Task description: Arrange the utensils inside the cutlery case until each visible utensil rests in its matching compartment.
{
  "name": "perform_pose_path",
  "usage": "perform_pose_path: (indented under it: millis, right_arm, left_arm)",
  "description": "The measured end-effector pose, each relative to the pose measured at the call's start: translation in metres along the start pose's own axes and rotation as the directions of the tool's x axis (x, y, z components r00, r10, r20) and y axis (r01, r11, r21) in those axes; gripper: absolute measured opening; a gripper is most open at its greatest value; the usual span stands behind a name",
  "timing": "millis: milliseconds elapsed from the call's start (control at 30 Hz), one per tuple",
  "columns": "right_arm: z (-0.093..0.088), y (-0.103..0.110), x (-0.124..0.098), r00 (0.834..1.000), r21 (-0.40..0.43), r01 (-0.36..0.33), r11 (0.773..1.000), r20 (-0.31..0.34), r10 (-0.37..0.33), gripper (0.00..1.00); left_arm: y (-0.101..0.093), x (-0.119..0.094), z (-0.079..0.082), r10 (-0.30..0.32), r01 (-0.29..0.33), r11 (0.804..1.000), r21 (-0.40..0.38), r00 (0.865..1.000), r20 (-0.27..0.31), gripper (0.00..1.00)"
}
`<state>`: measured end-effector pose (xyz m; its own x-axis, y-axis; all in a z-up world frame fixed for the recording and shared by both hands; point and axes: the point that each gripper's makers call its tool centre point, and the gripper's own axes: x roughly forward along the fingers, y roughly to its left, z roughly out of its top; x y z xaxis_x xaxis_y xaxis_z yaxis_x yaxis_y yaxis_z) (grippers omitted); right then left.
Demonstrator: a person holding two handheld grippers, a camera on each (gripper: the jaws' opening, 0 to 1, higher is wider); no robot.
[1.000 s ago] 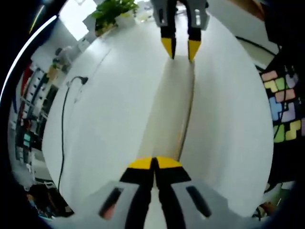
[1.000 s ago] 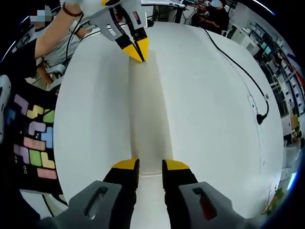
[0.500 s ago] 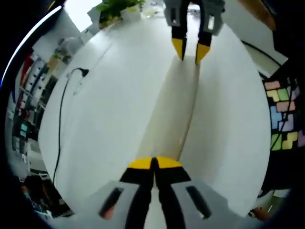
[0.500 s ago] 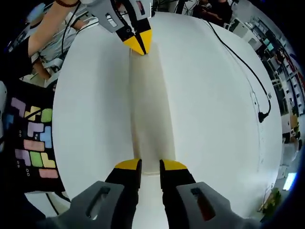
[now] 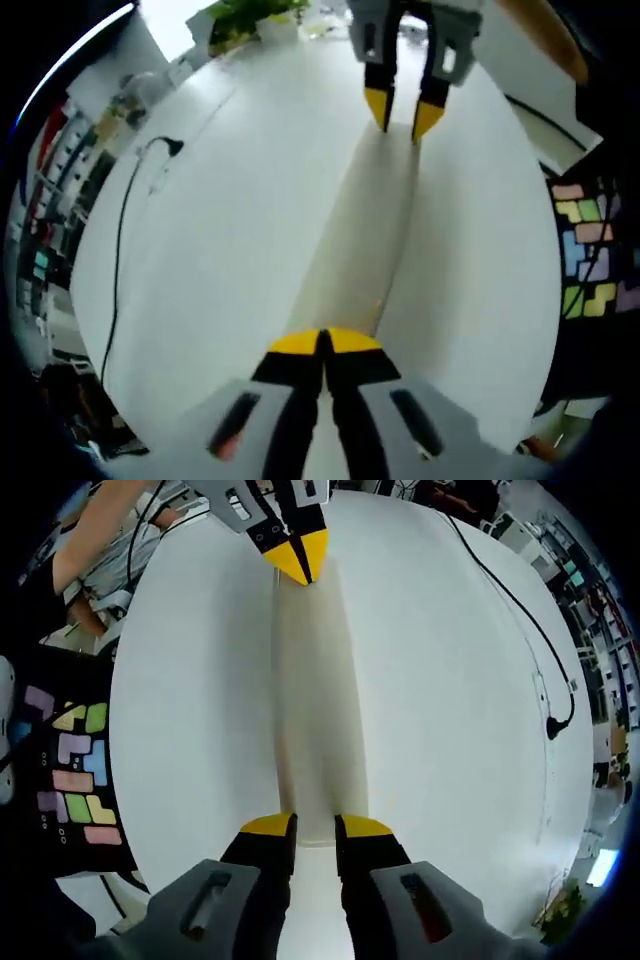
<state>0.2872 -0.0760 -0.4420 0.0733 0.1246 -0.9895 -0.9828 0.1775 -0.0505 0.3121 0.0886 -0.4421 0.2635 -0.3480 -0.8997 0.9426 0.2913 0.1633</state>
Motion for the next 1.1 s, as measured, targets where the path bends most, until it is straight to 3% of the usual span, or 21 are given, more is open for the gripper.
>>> perform_pose_path:
  millis: [367, 767, 900, 1000, 1100]
  right_arm:
    - [0.0002, 0.0006, 0.0021, 1.0, 0.0, 0.02, 1.0, 0.02, -0.02, 0.15]
    - [0.0011, -0.0036, 0.0032, 0.998, -0.066, -0.001, 0.998, -0.057, -0.003, 0.15]
    - [-0.0008, -0.0045, 0.0027, 0.999, -0.061, -0.011, 0.998, -0.039, 0.009, 0.15]
    - [-0.0006, -0.004, 0.0025, 1.0, -0.061, -0.012, 0.998, -0.022, 0.01, 0.15]
    - [0.0008, -0.0043, 0.003, 1.0, -0.036, -0.005, 0.999, -0.024, 0.004, 0.15]
  left_arm:
    - [-0.0006, 0.0001, 0.0002, 0.022, -0.022, 0.999, -0.03, 1.0, 0.006, 0.0]
    - [-0.0043, -0.0002, -0.0007, 0.0, -0.001, 1.0, -0.014, 0.999, -0.049, 0.0]
    - [-0.0061, -0.0011, 0.0001, -0.046, 0.051, 0.992, 0.119, 0.998, -0.044, 0.01]
    - [-0.0058, -0.003, -0.0022, -0.097, 0.097, 0.995, 0.029, 0.995, -0.016, 0.02]
    - [-0.0035, -0.0052, -0.0083, -0.109, 0.111, 0.992, 0.053, 0.993, -0.039, 0.03]
